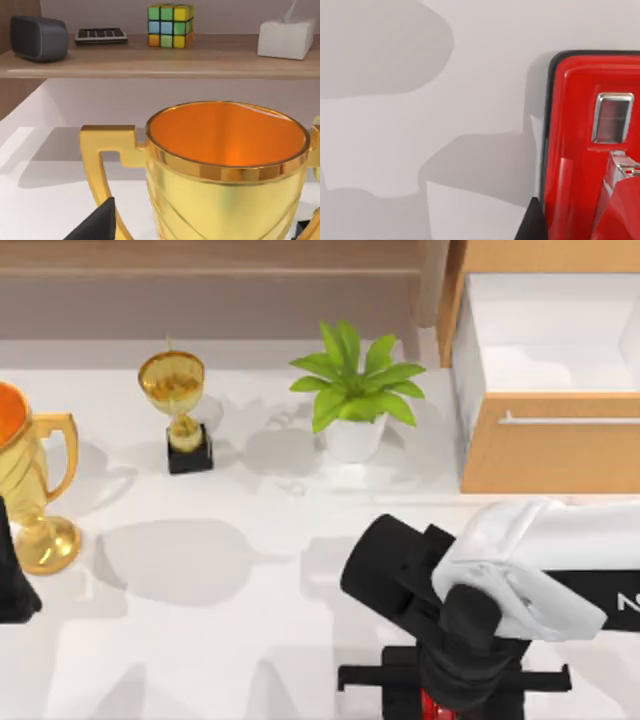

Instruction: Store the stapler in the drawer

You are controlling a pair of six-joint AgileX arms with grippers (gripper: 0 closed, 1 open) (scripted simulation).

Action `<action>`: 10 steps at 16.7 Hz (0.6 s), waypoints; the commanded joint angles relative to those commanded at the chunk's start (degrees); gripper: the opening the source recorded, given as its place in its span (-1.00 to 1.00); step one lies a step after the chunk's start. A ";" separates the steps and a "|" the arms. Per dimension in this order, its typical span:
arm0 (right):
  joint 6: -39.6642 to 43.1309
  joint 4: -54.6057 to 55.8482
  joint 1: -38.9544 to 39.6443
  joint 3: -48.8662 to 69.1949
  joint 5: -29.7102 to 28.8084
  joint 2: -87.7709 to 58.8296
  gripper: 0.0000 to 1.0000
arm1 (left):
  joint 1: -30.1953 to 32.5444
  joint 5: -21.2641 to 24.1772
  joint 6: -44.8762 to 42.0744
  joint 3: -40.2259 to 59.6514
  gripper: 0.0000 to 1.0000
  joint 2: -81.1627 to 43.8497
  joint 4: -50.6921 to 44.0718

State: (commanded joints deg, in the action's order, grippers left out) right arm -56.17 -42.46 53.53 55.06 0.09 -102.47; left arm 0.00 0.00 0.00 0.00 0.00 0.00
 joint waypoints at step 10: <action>0.04 -6.80 -0.10 3.32 0.00 3.23 -1.00 | 0.00 0.00 0.00 0.00 1.00 0.00 0.00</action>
State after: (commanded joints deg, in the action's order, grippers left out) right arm -56.13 -49.26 53.43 58.38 0.09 -99.24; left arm 0.00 0.00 0.00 0.00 0.00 0.00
